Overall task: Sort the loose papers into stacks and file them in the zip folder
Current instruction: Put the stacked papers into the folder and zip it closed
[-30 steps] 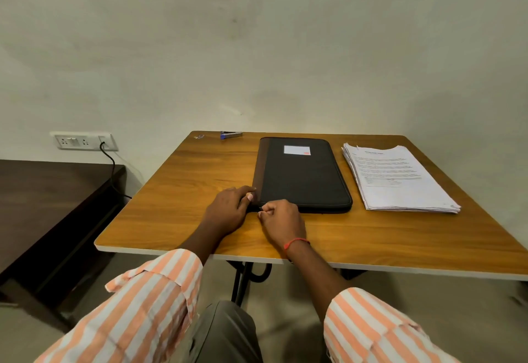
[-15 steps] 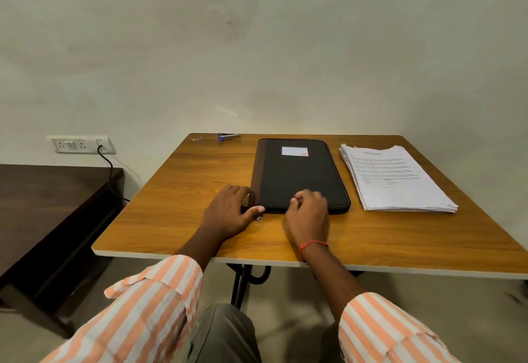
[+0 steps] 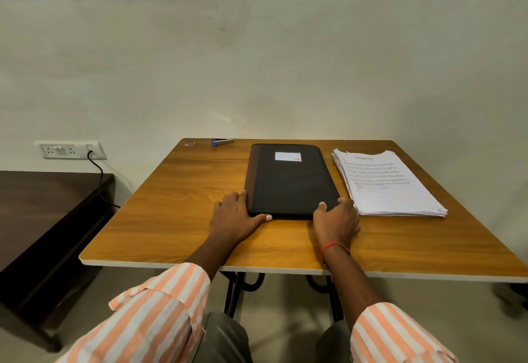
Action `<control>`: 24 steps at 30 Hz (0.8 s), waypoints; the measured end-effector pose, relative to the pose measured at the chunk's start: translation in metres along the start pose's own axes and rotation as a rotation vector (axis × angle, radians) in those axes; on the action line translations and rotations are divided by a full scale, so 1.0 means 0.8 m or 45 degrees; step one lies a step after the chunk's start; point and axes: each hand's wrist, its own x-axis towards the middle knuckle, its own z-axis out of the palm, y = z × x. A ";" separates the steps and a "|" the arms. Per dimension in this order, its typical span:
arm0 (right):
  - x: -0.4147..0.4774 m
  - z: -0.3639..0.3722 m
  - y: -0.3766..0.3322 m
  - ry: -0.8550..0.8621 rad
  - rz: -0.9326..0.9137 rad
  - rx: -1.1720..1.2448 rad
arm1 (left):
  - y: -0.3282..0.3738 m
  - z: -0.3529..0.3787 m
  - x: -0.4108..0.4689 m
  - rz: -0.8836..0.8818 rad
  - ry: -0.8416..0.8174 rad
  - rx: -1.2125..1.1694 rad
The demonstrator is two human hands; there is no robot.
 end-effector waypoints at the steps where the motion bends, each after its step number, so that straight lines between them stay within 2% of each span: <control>1: 0.000 -0.002 0.000 0.007 0.002 0.031 | 0.000 0.000 -0.001 -0.005 0.003 -0.014; 5: -0.002 -0.002 -0.001 0.057 -0.038 0.252 | 0.000 0.004 -0.005 0.003 0.035 -0.056; 8: -0.005 -0.007 -0.006 0.070 -0.195 0.502 | -0.002 0.004 -0.010 0.018 0.088 -0.075; 12: 0.000 -0.023 -0.037 -0.149 -0.477 0.788 | -0.001 -0.003 -0.014 0.010 0.189 -0.138; 14: 0.006 -0.021 -0.056 -0.318 -0.629 0.786 | -0.002 -0.003 -0.016 -0.020 0.228 -0.215; 17: 0.008 -0.013 -0.076 -0.533 -0.798 0.572 | -0.004 -0.002 -0.017 -0.075 0.304 -0.373; 19: 0.011 -0.002 -0.077 -0.565 -0.843 0.295 | -0.008 -0.005 -0.015 -0.169 0.334 -0.496; 24: 0.024 0.019 -0.023 -0.584 -0.580 -0.611 | -0.016 -0.011 -0.016 -0.369 0.338 -0.730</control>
